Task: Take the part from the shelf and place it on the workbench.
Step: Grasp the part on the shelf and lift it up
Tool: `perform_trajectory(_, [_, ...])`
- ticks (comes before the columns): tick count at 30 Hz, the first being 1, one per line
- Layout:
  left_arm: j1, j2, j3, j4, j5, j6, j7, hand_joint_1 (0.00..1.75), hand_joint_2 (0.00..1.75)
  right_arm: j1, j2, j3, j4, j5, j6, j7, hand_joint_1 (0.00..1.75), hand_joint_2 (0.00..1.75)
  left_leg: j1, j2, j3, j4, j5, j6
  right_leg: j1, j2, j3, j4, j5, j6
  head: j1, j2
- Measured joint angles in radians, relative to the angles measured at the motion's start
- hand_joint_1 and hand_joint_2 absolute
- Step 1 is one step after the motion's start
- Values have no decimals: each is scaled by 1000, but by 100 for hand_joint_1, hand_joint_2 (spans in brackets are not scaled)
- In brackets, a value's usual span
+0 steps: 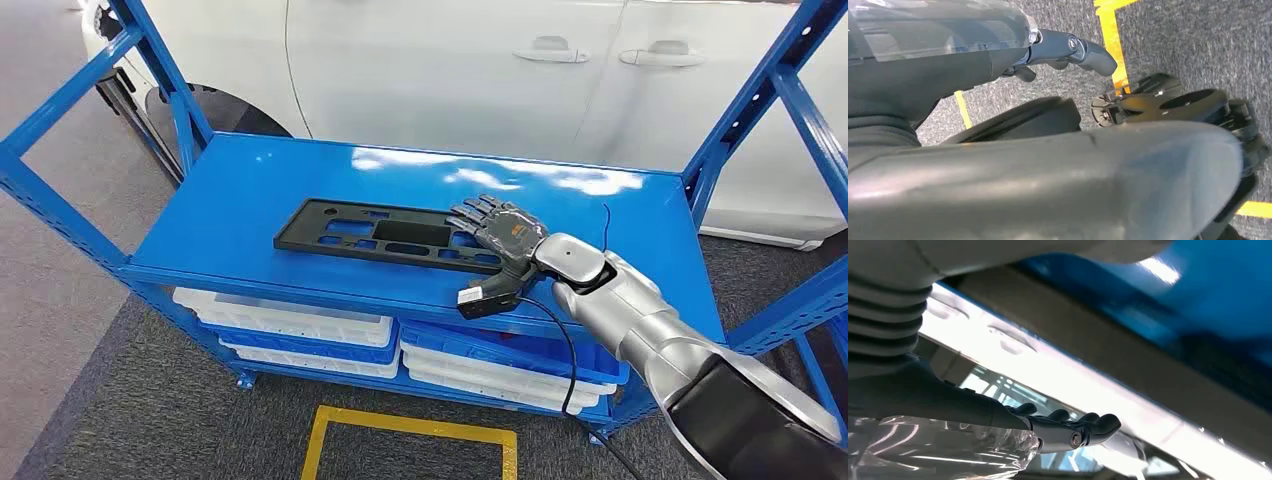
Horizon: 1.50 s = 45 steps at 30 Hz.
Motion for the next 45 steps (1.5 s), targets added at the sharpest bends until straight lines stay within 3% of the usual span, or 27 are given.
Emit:
perform_trajectory(1, [-1,0,0,0,0,0,0,0,0,-1,0,-1,12,5,0,9,0,175,0,-1,41,-84,44,3,0,0,1,0,-1,1,0,0])
perform_trajectory(2, [0,0,0,0,0,0,0,0,0,-2,0,-2,27,10,0,18,0,175,-2,-4,68,-142,68,10,1,1,2,1,-1,7,0,0])
perform_trajectory(4, [0,0,0,0,0,0,-1,0,0,-6,0,-5,68,24,1,44,0,175,-6,-10,143,-304,140,31,1,3,4,-1,0,23,0,0])
perform_trajectory(5, [0,0,0,0,0,1,-1,0,0,-8,0,-8,82,29,2,52,1,175,-7,-12,153,-326,146,42,1,4,4,1,-2,32,0,0])
perform_trajectory(7, [-2,0,0,0,0,1,-2,0,0,-11,7,-13,98,32,2,59,80,175,-3,-11,161,-339,154,55,-1,12,-13,40,-30,39,0,0])
perform_trajectory(9, [-4,0,0,0,0,0,-2,0,0,-12,20,-17,118,32,3,62,166,175,-3,-10,163,-343,157,61,-3,23,-65,156,-90,42,0,0])
perform_trajectory(10, [-5,0,0,0,0,0,-3,0,0,-11,27,-18,127,32,3,62,172,175,-4,-9,163,-343,157,62,-4,26,-96,222,-114,43,0,0])
perform_trajectory(11, [-4,0,0,0,0,0,-3,0,0,-11,35,-19,136,32,4,62,175,175,-4,-9,163,-342,157,62,-4,27,-116,265,-123,44,0,0])
perform_trajectory(12, [-4,0,1,0,0,0,-3,0,0,-10,41,-19,143,32,4,62,175,175,-4,-9,163,-341,157,62,-5,27,-121,272,-113,45,0,0])
perform_trajectory(13, [-3,0,1,0,0,0,-3,0,0,-10,48,-20,149,33,4,62,175,175,-4,-9,163,-339,156,61,-6,27,-105,240,-86,44,0,0])
perform_trajectory(14, [-4,0,1,0,0,-1,-3,0,0,-11,53,-22,153,33,5,62,175,175,-4,-10,163,-335,154,58,-7,25,-74,175,-50,43,0,0])
perform_trajectory(16, [-5,1,1,0,0,-3,-3,0,0,-16,67,-28,159,33,3,62,174,175,-7,-9,158,-325,148,50,-5,17,-15,53,-8,38,0,0])
perform_trajectory(17, [-5,1,1,0,0,-5,-3,0,0,-19,75,-31,160,33,2,63,174,175,-9,-8,155,-321,147,44,-3,14,-1,21,-2,34,0,0])
perform_trajectory(21, [-5,1,1,0,0,-9,-3,0,0,-26,93,-42,165,34,-1,63,175,175,-8,-4,148,-309,138,23,-1,15,2,3,-1,13,0,0])
perform_trajectory(23, [-5,1,0,0,-1,-11,-4,0,0,-31,93,-45,165,34,-2,62,175,175,-4,-3,118,-238,93,11,-3,11,6,-3,3,3,0,0])
perform_trajectory(25, [-4,1,0,0,-1,-12,-4,0,0,-34,93,-47,166,34,-8,58,175,175,-2,-1,57,-106,27,3,-1,9,6,-3,2,-1,0,0])
perform_trajectory(27, [-1,1,1,0,-1,-12,-5,0,0,-32,93,-51,166,22,-14,45,175,175,1,1,25,-33,10,0,1,9,5,-3,2,-2,0,0])
perform_trajectory(28, [0,1,1,0,-1,-12,-5,0,0,-31,93,-57,166,4,-14,28,175,175,2,1,37,-55,29,0,1,10,6,-3,2,-2,0,0])
perform_trajectory(30, [0,1,1,0,0,-12,-7,0,0,-30,91,-83,159,-61,-10,-27,175,175,3,-2,104,-185,93,4,0,11,7,-2,2,1,0,0])
perform_trajectory(32, [0,1,1,0,1,-11,-12,0,0,-25,81,-125,127,-154,15,-102,175,175,0,-8,154,-295,130,14,2,15,5,0,2,9,0,0])
perform_trajectory(36, [4,3,3,0,13,-8,-34,0,0,-5,57,-229,-36,-383,164,-209,175,175,-5,-9,164,-330,142,43,-2,19,-5,4,0,32,0,0])
perform_trajectory(37, [4,4,4,0,17,-5,-41,0,0,-2,55,-256,-88,-450,212,-222,175,175,-4,-7,167,-335,145,49,-3,21,-14,23,-15,35,0,0])
perform_trajectory(39, [4,4,8,0,25,3,-55,0,0,3,55,-305,-195,-590,310,-247,175,175,-4,-4,170,-340,148,57,-3,26,-61,126,-70,36,0,0])
perform_trajectory(41, [5,5,14,0,33,11,-70,0,87,17,60,-346,-296,-731,402,-269,175,175,-4,-1,170,-338,145,61,-4,29,-122,255,-117,40,0,0])
perform_trajectory(42, [8,6,18,0,36,14,-76,0,131,29,62,-364,-347,-796,443,-276,175,175,-4,-1,171,-337,143,61,-5,30,-138,283,-116,42,0,0])
perform_trajectory(43, [11,6,22,0,38,17,-82,0,175,44,63,-380,-398,-856,479,-282,175,175,-3,-1,172,-335,140,60,-7,29,-134,271,-96,43,0,0])
perform_trajectory(45, [19,7,25,0,41,24,-92,0,175,86,64,-407,-505,-963,540,-294,175,175,-1,-1,175,-328,132,54,-9,24,-81,149,-27,42,0,0])
